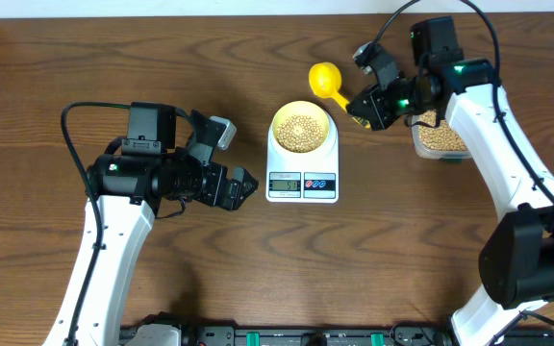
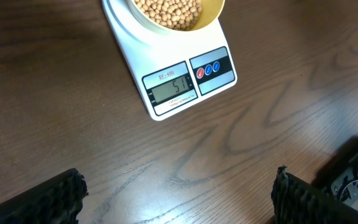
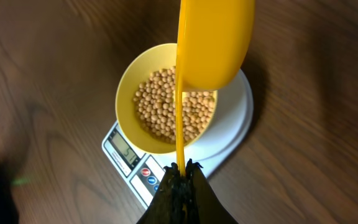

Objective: Scoop item into bowl and weigh 50g on scale

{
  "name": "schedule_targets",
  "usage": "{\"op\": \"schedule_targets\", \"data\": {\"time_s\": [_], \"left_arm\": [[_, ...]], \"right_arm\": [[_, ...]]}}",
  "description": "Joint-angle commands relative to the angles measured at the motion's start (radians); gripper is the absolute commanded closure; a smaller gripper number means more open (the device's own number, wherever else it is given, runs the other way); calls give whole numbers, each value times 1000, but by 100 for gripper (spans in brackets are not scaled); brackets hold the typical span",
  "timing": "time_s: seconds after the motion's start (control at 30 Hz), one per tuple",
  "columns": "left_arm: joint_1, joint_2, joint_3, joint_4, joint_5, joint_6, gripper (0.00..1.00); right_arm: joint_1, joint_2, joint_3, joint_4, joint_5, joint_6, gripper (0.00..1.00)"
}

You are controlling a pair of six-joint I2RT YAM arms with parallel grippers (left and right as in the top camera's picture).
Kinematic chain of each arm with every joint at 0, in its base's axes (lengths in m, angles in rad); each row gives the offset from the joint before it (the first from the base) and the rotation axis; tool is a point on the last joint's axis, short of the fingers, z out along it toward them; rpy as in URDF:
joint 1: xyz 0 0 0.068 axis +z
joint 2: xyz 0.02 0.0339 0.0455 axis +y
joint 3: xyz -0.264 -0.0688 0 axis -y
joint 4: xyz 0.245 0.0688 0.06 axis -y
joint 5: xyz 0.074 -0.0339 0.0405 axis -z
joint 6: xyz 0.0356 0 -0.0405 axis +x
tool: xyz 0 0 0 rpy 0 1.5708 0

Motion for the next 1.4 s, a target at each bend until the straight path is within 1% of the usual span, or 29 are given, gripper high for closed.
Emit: {"op": "schedule_targets", "data": {"time_s": [0.0,0.37,0.6,0.77,0.97,1.03,1.13,1.37], "left_arm": [[5,4,-5,-3,-9,6,2],[5,4,-5,-3,-9,6,2],[5,4,-5,-3,-9,6,2],[5,4,-5,-3,-9,6,2],[5,4,-5,-3,-9,6,2],[5,4,-5,-3,-9,6,2],[5,4,-5,-3,-9,6,2],[5,4,-5,-3,-8,6,2]], "right_arm": [[-11,-20,19,0,-27,13,99],[-23,-21,19,18,-4,11,99],[-111,-73,19,-10,5,14,99],[-201,-132,19,-98,103,21,99],[-301,-168,19,-248,118,21,99],[-328,-168,19,-303,154,21,99],[-361,-168,19,-369,258,21,99],[-381,-168,19,-382,516,48,99]]}}
